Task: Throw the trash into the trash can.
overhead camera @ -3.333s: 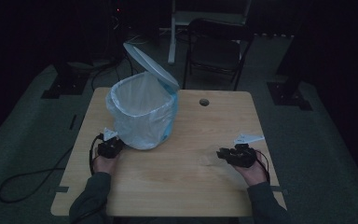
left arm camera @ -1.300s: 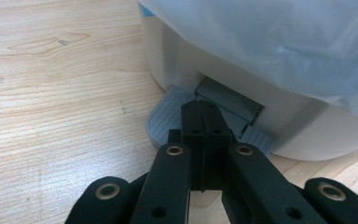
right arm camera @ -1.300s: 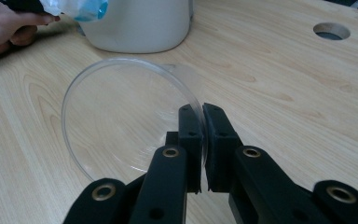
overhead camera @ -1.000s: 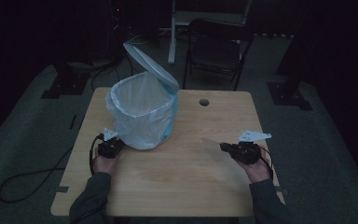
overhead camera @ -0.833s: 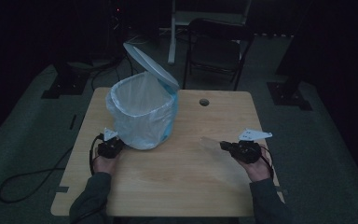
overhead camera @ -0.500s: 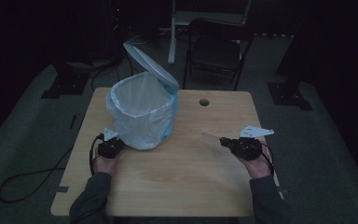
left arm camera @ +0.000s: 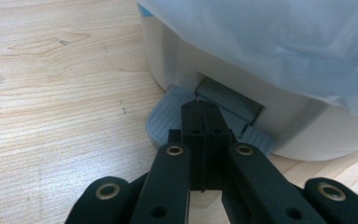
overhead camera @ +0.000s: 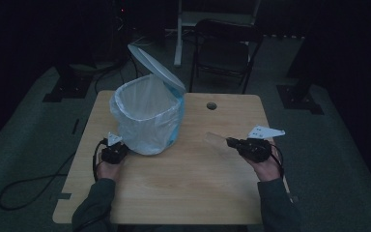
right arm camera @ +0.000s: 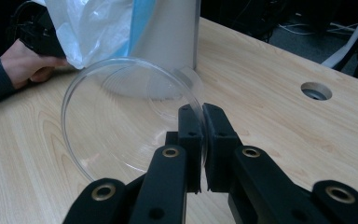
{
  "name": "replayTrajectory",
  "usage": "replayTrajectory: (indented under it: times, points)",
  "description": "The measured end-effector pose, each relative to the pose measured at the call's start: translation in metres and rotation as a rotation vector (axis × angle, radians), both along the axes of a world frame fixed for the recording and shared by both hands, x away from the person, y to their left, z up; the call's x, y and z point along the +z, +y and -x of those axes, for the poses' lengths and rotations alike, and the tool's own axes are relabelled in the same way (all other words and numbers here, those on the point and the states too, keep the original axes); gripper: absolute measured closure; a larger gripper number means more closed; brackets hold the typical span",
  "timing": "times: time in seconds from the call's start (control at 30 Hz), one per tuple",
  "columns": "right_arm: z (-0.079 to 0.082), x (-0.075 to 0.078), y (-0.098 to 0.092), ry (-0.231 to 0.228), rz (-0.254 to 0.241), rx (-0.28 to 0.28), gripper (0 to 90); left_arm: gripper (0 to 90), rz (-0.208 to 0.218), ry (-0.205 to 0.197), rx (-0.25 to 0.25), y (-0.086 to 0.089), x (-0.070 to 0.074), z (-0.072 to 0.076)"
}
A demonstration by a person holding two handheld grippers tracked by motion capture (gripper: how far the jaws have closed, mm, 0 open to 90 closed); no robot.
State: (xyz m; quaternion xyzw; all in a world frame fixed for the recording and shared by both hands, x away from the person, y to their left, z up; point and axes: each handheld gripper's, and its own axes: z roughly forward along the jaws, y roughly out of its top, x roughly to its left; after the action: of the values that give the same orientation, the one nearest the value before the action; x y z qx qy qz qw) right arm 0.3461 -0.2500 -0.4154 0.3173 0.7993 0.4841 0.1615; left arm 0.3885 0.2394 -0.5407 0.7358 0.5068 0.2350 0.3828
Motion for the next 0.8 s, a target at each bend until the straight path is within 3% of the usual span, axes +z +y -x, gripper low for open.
replayTrajectory:
  times: [0.8]
  points:
    - [0.0,0.03,0.007,-0.059,-0.007,0.035,86.6,90.0,0.001,0.003,0.0,0.0,0.0,0.0]
